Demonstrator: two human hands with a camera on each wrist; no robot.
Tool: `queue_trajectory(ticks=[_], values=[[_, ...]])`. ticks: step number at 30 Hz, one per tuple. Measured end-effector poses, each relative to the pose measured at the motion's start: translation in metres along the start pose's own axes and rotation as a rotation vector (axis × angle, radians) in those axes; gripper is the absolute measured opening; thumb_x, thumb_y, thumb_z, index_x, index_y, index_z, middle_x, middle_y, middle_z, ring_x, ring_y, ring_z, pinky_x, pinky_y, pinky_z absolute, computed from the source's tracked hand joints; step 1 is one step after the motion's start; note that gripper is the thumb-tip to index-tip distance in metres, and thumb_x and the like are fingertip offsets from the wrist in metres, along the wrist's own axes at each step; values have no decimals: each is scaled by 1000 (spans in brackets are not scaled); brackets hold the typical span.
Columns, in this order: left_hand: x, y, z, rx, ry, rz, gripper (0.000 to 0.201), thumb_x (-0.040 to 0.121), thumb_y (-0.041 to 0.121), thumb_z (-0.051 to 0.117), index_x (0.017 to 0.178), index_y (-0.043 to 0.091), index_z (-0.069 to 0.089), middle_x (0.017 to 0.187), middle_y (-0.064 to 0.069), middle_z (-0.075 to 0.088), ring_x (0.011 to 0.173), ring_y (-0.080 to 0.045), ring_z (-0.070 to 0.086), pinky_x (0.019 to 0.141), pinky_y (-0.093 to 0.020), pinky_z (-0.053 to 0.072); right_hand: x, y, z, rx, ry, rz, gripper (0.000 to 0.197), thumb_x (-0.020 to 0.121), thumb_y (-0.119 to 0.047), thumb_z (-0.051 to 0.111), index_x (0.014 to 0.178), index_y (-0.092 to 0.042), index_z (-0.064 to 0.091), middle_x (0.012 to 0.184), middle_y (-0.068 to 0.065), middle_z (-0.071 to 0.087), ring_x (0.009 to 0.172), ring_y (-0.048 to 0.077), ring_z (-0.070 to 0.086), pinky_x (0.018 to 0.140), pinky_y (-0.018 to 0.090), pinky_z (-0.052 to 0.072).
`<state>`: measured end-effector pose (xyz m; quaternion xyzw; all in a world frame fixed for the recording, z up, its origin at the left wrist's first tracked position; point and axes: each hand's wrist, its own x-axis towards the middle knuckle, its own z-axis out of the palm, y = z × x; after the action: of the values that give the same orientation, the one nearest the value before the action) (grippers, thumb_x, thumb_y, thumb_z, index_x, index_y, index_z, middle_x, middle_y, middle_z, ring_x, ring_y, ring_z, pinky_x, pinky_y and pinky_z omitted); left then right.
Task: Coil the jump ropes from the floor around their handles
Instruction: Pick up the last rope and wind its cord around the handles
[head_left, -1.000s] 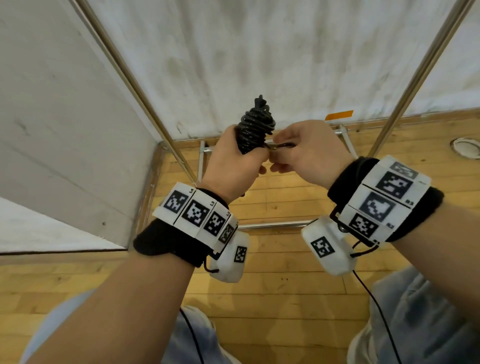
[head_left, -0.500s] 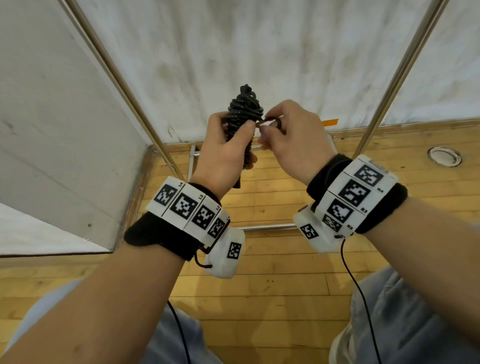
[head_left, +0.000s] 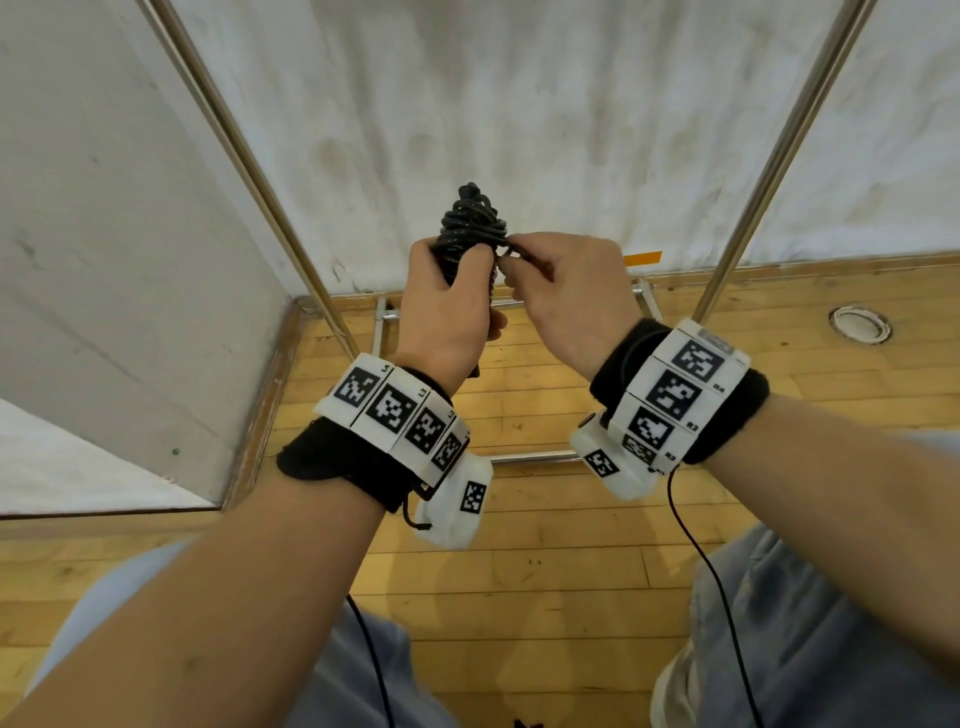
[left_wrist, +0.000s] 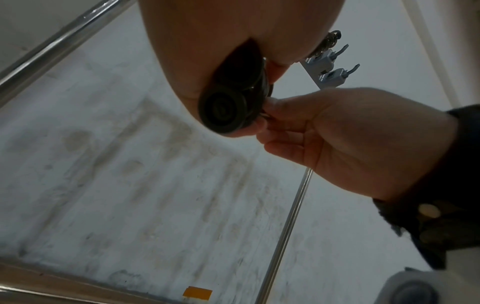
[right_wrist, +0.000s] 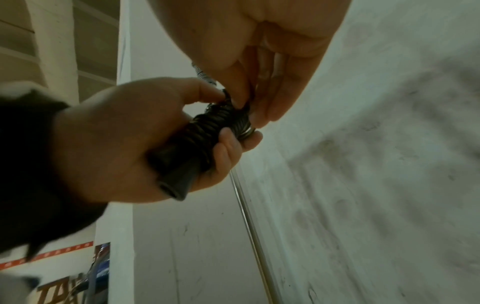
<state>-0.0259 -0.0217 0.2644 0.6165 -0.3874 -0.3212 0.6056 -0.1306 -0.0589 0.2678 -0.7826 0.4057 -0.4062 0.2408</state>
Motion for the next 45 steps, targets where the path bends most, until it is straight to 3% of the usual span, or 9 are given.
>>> queue_trajectory(ticks=[5, 15, 18, 21, 25, 27, 33, 37, 45], values=[[0, 0, -4, -73, 35, -41, 18, 95, 21, 47, 107, 17, 36, 82, -7, 60, 41, -13, 52, 42, -24, 45, -8, -2, 6, -75, -84, -83, 25, 96, -8, 38, 104, 1, 60, 87, 9, 66, 82, 26, 62, 76, 38, 47], [0, -8, -2, 38, 65, 16, 20, 93, 26, 52, 106, 17, 41, 81, 0, 59, 49, -14, 59, 45, -22, 46, -5, 0, 0, -349, -178, -163, 26, 97, -17, 42, 88, -5, 63, 73, 5, 61, 69, 23, 53, 65, 32, 40], [1, -10, -4, 127, 28, 73, 20, 90, 29, 51, 105, 20, 42, 82, 0, 61, 57, -19, 63, 49, -30, 49, -3, 2, -3, -407, -208, -177, 27, 97, -20, 44, 87, -6, 64, 67, 0, 50, 67, 21, 47, 62, 29, 30], [-1, -12, -7, 229, -63, 147, 27, 82, 28, 45, 108, 21, 42, 82, -3, 62, 67, -27, 63, 59, -44, 53, 2, 8, -9, -263, -205, -111, 29, 95, -21, 50, 79, -4, 69, 66, 6, 63, 65, 25, 57, 62, 33, 40], [1, -18, -8, 363, -123, 232, 41, 73, 33, 57, 108, 28, 36, 81, 10, 58, 65, 4, 57, 48, -11, 41, 2, 11, -10, -42, -144, 33, 26, 88, -21, 60, 73, -4, 73, 66, 15, 68, 65, 30, 60, 62, 34, 47], [4, -22, -9, 408, -124, 236, 47, 75, 38, 68, 107, 31, 35, 85, 14, 59, 73, 10, 57, 52, -7, 42, 1, 11, -8, 58, -114, 113, 21, 84, -24, 66, 72, -10, 76, 65, 8, 69, 65, 24, 62, 63, 32, 49], [8, -22, -9, 298, -71, 158, 35, 84, 38, 68, 107, 27, 43, 89, 10, 61, 73, -7, 65, 54, -29, 55, 4, 14, -4, 143, 5, 150, 21, 85, -31, 64, 68, -19, 70, 67, -4, 68, 67, 16, 65, 68, 30, 54], [8, -19, -10, 87, -99, 26, 29, 88, 29, 67, 109, 16, 52, 98, -5, 66, 79, -19, 69, 56, -31, 57, 5, 19, 4, 70, 73, 52, 9, 85, -13, 63, 90, -15, 70, 86, -10, 61, 77, 5, 62, 71, 5, 46], [6, -21, -18, 109, -155, -5, 26, 92, 29, 62, 111, 17, 49, 94, -10, 68, 61, -13, 65, 48, -23, 49, 6, 18, 6, -111, 17, -100, 10, 81, -16, 63, 85, -8, 68, 83, -2, 59, 74, 16, 61, 72, 33, 54]])
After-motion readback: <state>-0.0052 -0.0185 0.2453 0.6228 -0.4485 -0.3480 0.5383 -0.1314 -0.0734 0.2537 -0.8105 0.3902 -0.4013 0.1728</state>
